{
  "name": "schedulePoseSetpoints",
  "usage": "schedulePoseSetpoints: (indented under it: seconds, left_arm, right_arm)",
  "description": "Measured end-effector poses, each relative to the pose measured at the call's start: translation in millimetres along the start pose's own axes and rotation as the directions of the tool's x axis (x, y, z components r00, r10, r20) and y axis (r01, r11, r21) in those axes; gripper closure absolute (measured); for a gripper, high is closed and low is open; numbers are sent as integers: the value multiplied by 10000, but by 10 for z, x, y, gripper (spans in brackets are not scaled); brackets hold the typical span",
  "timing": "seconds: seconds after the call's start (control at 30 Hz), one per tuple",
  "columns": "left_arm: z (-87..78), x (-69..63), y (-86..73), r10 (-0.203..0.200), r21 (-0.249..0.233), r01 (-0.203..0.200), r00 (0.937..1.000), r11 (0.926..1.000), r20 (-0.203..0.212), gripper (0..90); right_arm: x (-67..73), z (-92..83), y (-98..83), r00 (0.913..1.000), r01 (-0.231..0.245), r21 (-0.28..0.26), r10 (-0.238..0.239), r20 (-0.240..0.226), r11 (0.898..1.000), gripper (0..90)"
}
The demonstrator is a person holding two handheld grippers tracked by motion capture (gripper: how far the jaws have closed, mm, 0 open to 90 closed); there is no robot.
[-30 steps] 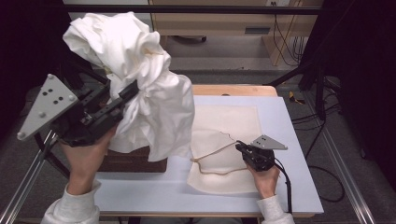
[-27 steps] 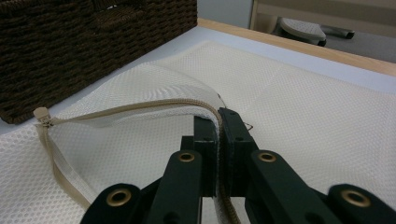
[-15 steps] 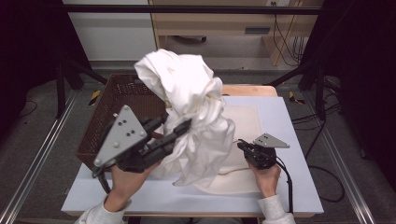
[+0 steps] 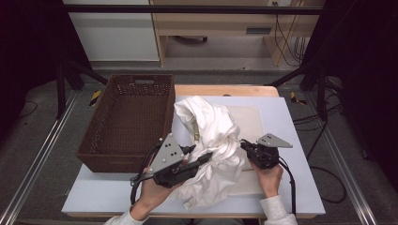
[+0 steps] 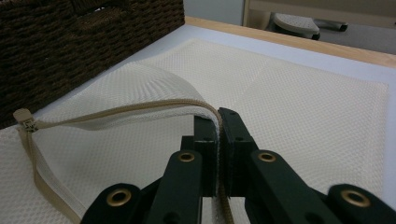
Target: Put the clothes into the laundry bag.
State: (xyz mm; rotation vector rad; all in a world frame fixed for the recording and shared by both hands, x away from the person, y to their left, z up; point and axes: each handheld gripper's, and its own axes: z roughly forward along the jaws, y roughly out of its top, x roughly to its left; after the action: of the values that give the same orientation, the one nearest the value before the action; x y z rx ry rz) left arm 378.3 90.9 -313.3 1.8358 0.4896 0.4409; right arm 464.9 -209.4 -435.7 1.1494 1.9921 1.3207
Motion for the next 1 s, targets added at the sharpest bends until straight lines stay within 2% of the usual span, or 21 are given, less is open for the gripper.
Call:
schedulePoseSetpoints:
  seconds: [0.1, 0.3, 0.5, 0.57, 0.63, 0.77, 0.93, 1.0]
  left_arm:
    - [108, -17, -167, -41, 455, 38, 10000, 9990, 76, 668]
    - [326, -9, -442, -428, 1152, 383, 9984, 9926, 374, 667]
    - [610, -108, -650, -21, 2095, -83, 9988, 9778, 496, 665]
    - [684, -138, -699, 122, 2281, -242, 9985, 9733, 540, 663]
    - [741, -158, -737, 80, 2426, -227, 9981, 9699, 616, 659]
    - [859, -195, -811, -40, 2902, -200, 9967, 9568, 816, 647]
    - [1118, -232, -978, -63, 3759, -348, 9942, 9260, 1075, 627]
    - [1169, -238, -1005, -191, 3712, -213, 9943, 9283, 1048, 598]
  right_arm:
    - [-8, 8, -7, 10000, 40, 26, -40, 40, 10000, 865]
    - [-12, 9, -11, 9999, 17, 47, -18, 100, 10000, 865]
    - [-12, 27, -17, 9999, 72, 73, -73, 125, 9999, 865]
    - [-10, 35, -22, 9998, 126, 142, -128, 147, 9998, 865]
    - [-5, 40, -25, 9998, 110, 163, -113, 187, 9998, 865]
    - [0, 51, -27, 9999, 80, 162, -82, 149, 9998, 866]
    - [9, 63, -33, 9997, 133, 212, -137, 197, 9997, 866]
    - [5, 63, -35, 9998, 125, 205, -129, 180, 9997, 866]
